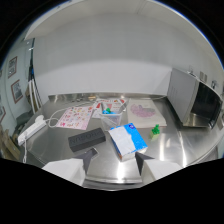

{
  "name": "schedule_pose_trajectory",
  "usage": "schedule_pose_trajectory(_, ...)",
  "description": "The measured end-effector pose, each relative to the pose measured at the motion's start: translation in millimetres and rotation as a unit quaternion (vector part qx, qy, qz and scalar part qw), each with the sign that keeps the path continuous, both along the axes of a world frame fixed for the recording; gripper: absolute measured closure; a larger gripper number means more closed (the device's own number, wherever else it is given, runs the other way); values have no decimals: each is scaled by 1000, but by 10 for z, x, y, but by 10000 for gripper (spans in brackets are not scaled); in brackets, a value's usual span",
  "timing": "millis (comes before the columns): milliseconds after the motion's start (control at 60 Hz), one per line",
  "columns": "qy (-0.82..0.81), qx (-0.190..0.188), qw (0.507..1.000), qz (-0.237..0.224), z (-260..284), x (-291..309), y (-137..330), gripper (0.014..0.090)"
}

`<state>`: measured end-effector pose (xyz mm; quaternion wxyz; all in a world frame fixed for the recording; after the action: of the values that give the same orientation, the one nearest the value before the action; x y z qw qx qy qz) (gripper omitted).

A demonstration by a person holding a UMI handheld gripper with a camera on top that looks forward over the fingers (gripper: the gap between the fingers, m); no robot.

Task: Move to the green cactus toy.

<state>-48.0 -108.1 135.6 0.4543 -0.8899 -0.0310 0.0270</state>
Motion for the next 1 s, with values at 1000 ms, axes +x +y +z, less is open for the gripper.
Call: schedule_pose_trajectory(1000, -23, -57, 997, -51, -899, 1977, 1226, 204)
